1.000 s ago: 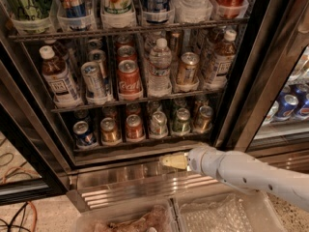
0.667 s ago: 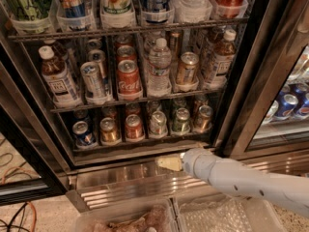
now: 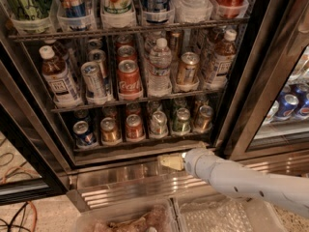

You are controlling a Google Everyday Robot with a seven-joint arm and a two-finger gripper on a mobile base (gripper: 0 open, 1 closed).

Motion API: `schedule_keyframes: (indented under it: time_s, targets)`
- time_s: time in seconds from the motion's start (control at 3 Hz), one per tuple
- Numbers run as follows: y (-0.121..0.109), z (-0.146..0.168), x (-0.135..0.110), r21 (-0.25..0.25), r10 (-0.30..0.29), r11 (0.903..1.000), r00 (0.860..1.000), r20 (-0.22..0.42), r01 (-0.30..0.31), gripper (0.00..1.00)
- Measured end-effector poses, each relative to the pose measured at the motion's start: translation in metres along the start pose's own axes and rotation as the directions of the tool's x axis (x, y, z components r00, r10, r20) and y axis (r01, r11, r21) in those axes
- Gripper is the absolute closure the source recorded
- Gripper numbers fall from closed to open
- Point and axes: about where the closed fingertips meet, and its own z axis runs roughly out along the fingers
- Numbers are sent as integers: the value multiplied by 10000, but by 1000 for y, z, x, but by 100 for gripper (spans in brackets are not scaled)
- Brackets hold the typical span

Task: Pick green can from bottom shelf of fridge

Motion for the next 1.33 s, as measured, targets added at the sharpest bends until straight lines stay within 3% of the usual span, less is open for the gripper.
schedule_keyframes:
  time_s: [0.67,1.0,1.33]
  targets:
    - [11,26,4,-11,-496,9988,9978,437,497,0]
    - [14,35,-1,458,-1008,9943,9897,1016,965,4]
    - [8,37,-12,1281,-1405,9844,9775,1574,1209,17]
